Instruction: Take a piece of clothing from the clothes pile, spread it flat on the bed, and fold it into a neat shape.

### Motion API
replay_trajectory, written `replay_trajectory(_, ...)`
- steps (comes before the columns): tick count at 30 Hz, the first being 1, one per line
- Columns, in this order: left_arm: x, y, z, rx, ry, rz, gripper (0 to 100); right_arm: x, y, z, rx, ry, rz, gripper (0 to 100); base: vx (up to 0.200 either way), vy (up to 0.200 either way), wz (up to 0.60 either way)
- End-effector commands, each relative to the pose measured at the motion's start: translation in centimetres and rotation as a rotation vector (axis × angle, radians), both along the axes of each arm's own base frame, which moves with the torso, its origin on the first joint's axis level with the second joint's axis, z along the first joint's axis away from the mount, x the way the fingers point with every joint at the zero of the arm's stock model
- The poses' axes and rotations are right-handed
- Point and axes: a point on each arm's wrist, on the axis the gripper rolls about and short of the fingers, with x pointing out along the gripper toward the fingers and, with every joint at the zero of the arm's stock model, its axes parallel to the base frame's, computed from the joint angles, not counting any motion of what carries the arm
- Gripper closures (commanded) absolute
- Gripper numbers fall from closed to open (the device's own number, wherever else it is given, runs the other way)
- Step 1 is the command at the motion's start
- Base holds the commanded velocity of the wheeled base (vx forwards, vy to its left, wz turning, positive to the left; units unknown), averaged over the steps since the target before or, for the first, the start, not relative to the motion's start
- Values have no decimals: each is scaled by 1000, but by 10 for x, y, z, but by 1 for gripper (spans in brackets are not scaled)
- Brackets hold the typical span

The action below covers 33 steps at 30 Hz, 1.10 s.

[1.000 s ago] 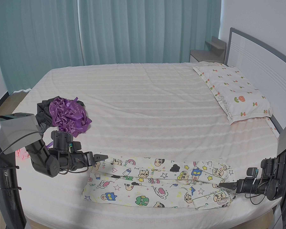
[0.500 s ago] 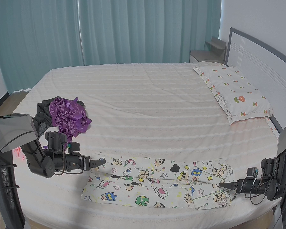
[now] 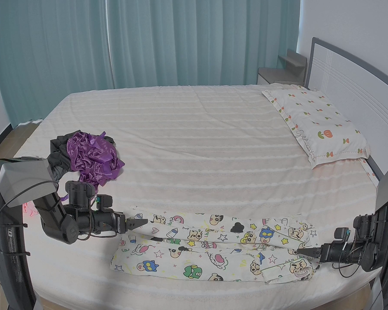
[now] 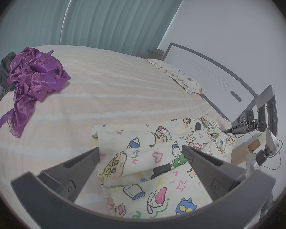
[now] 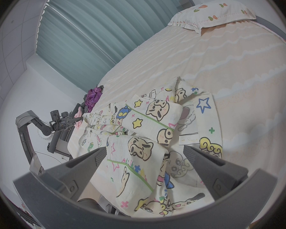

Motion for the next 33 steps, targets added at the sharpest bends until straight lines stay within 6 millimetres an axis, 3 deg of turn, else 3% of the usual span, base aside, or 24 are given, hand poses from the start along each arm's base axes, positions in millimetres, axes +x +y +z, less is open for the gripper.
replay_trajectory(1,1,-1,-5,0,12,-3,0,-4,1,0,3,11,1,0,0,0,0)
replay_trajectory(21,7,-12,-12,0,12,-28,0,-3,1,0,2,7,2,0,0,0,0)
replay_trajectory(22,8,-12,-12,0,12,-25,100,-3,1,0,2,7,2,0,0,0,0)
replay_trajectory(33,10,6,-10,24,10,74,100,-3,1,0,2,7,2,0,0,0,0)
